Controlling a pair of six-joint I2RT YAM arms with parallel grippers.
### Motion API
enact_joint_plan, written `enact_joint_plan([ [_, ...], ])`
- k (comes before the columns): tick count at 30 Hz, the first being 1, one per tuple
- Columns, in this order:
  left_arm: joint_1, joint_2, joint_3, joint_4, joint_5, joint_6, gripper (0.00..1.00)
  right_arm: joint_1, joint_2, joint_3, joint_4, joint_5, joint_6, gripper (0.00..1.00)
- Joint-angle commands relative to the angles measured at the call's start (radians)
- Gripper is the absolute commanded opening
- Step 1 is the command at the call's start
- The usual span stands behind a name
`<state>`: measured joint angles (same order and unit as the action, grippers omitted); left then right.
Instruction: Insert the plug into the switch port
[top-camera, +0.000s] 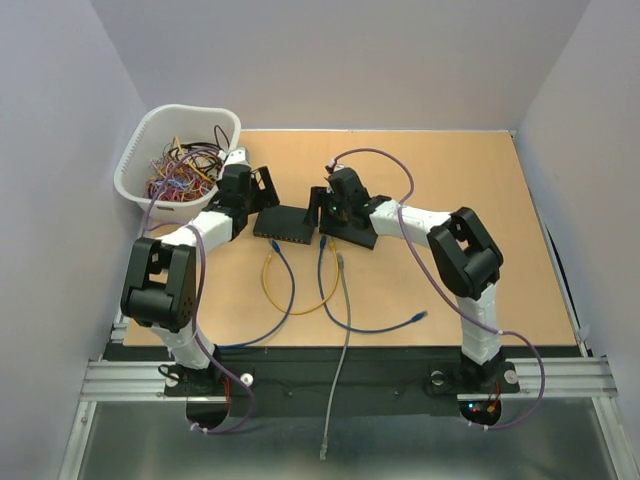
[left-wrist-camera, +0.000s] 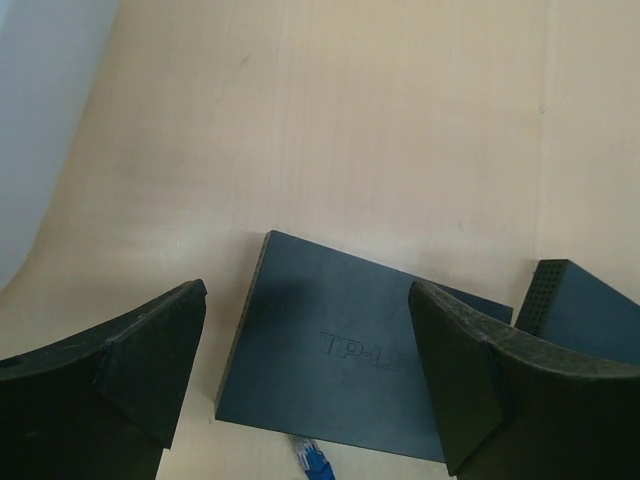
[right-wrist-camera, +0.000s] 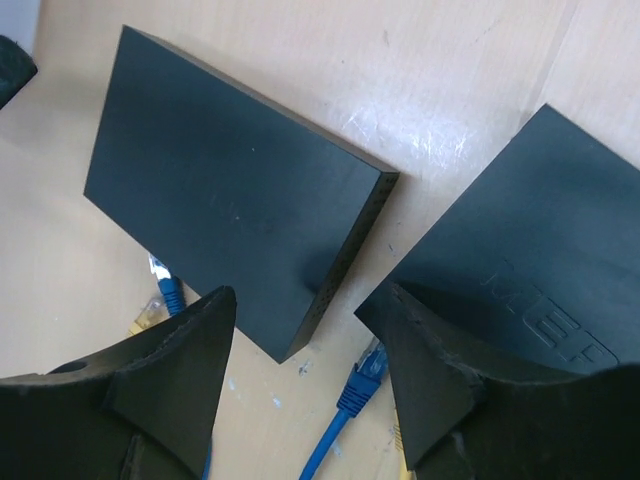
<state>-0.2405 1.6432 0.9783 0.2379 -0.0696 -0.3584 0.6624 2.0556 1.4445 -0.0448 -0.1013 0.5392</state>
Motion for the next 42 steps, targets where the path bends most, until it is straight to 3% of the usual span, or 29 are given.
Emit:
enact_joint_plan([
  [1,-0.002,0.033,0.057,-0.029,-0.009,0.026,0.93,0.003,0.02,0.054,0.023,-0.026,0.021,0.66],
  [14,-0.02,0.115,0.019,-0.078,0.017,-0.016,0.91,0.011,0.136,0.123,0.011,-0.06,0.031,0.63],
  [29,-0.049,-0.108,-0.248,-0.08,0.132,-0.146,0.91,0.014,0.186,0.194,-0.015,-0.055,-0.051,0.63],
  [36,-0.049,-0.197,-0.311,-0.089,0.077,-0.175,0.96,0.017,0.167,0.205,-0.018,-0.071,-0.119,0.63],
  [42,-0.048,-0.275,-0.282,-0.132,-0.128,-0.203,0.99,0.017,0.049,0.172,-0.043,0.038,-0.228,0.67],
])
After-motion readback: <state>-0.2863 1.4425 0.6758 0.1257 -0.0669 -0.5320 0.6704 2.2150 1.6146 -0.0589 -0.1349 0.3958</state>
